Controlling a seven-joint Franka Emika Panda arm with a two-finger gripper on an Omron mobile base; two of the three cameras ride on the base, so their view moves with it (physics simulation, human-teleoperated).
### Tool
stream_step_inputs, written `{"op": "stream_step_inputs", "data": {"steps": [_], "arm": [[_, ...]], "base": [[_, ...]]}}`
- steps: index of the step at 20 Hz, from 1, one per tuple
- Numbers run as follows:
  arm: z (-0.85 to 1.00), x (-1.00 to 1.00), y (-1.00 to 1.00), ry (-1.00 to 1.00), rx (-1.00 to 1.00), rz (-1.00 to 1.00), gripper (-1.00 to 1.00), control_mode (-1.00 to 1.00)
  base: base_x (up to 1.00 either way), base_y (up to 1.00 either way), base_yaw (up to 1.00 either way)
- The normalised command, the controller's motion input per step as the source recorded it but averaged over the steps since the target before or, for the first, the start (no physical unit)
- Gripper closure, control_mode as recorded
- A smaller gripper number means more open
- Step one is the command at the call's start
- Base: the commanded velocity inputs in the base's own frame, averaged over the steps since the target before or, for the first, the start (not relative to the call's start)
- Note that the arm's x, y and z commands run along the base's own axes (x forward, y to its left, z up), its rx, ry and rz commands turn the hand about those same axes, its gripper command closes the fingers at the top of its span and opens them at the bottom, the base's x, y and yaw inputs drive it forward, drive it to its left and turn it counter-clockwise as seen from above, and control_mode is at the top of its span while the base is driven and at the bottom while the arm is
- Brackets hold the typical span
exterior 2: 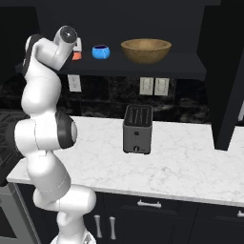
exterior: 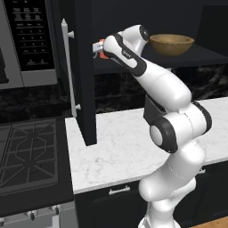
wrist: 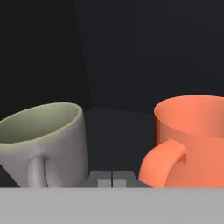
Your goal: Gather all objects into one cabinet and sort the glasses and bowls to opposite sides.
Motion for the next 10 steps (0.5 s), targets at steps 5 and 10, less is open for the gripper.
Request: {"op": "stream_step_inputs", "data": {"steps": [5, 10], "arm": [[0.0, 0.02, -0.02, 0.0, 0.0, 0.0, 1.0, -1.0], [0.01, -0.09, -0.21, 0.0, 0.0, -0.01, 1.0, -1.0]], "base": [[0.0, 0.0, 0.0], [0.0, 0.0, 0.0]]}}
